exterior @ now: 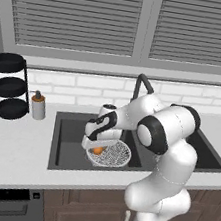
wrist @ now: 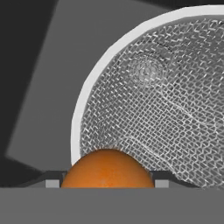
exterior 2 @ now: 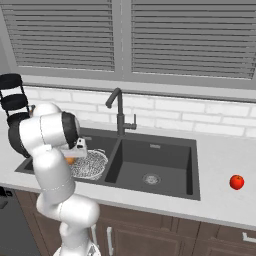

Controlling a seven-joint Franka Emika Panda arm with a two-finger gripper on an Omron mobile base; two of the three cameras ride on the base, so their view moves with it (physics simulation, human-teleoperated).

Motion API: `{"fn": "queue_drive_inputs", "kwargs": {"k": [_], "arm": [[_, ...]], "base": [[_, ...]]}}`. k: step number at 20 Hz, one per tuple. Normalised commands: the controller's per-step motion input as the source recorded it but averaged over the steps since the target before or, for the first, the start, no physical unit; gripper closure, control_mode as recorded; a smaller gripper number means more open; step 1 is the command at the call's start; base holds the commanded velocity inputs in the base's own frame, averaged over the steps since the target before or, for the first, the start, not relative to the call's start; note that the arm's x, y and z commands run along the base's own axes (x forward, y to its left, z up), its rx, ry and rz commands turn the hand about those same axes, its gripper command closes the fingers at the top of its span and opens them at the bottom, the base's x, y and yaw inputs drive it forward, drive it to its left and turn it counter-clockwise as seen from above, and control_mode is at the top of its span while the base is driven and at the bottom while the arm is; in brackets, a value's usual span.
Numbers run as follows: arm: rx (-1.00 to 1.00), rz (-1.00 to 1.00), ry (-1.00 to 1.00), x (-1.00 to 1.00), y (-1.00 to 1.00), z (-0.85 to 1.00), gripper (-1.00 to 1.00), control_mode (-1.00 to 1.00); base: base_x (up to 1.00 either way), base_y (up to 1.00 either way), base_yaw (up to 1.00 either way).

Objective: Put the colander in the sink, put the apple, tangerine in the colander, and turn on the sink faucet and pour water over the colander.

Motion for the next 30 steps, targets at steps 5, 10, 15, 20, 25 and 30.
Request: {"fn": "queue_drive_inputs", "kwargs": {"k": [5, 10, 15, 20, 25, 30], "arm": [[0.0, 0.0, 0.0, 0.07, 0.0, -0.3, 1.0, -1.0], [0.0, 0.0, 0.0, 0.15, 0.0, -0.13, 1.0, -1.0], [0.0, 0.0, 0.0, 0.16, 0.0, -0.07, 1.0, -1.0], [0.0, 0.0, 0.0, 0.22, 0.0, -0.16, 1.0, -1.0], [0.0, 0.0, 0.0, 0.2, 0.0, -0.14, 1.0, -1.0], [0.0, 0.0, 0.0, 0.06, 0.0, -0.04, -1.0, -1.0]], "base": [[0.0, 0.0, 0.0], [0.0, 0.0, 0.0], [0.0, 0.0, 0.0], [0.0, 0.0, 0.0], [0.0, 0.0, 0.0], [0.0, 0.0, 0.0]]}}
